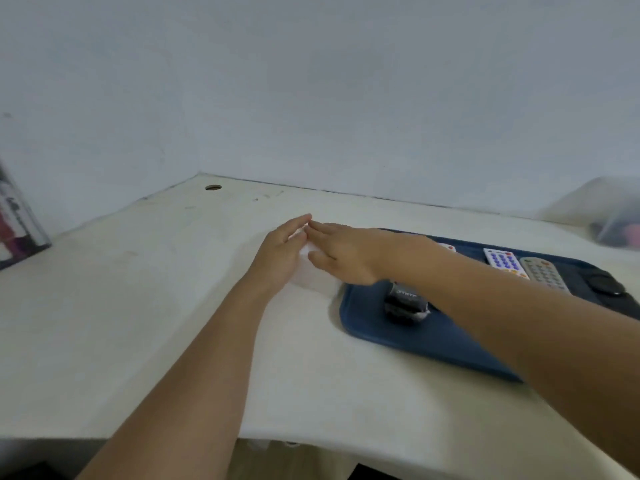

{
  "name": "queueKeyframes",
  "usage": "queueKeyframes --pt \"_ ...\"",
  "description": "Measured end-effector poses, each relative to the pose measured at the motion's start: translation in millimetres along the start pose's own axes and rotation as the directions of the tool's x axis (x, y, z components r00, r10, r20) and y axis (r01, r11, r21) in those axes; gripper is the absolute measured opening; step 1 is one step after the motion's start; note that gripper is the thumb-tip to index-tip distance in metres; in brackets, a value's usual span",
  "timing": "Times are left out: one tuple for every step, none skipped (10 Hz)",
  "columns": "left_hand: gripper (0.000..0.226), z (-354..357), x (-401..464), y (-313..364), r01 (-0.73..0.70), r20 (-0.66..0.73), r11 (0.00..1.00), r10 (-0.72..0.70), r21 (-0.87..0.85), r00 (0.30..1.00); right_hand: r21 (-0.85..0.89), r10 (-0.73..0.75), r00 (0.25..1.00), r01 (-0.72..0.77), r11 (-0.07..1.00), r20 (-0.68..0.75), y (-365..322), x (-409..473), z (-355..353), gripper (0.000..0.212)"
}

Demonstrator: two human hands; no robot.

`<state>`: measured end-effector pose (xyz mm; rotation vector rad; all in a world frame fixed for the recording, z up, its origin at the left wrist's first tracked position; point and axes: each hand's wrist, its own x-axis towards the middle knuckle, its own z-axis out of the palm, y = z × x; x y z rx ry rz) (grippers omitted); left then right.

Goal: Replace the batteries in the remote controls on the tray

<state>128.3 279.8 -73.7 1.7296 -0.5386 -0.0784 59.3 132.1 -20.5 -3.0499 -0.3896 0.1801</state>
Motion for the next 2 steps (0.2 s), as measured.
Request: queueKeyframes --pt "0.040 2.6 3.1 -5.5 -0.061 -0.016 0.984 0.065 0.165 0.998 -0.050 0.056 0.996 -0.059 0.997 -0.064 -6.3 -3.1 16.3 0.094" --pt "0.042 -4.9 4.6 -8.0 -0.064 0.008 0.933 0.066 0.354 0.998 0.096 -0.024 0.995 0.033 0.995 -0.093 -8.5 -9.5 10.5 0.108"
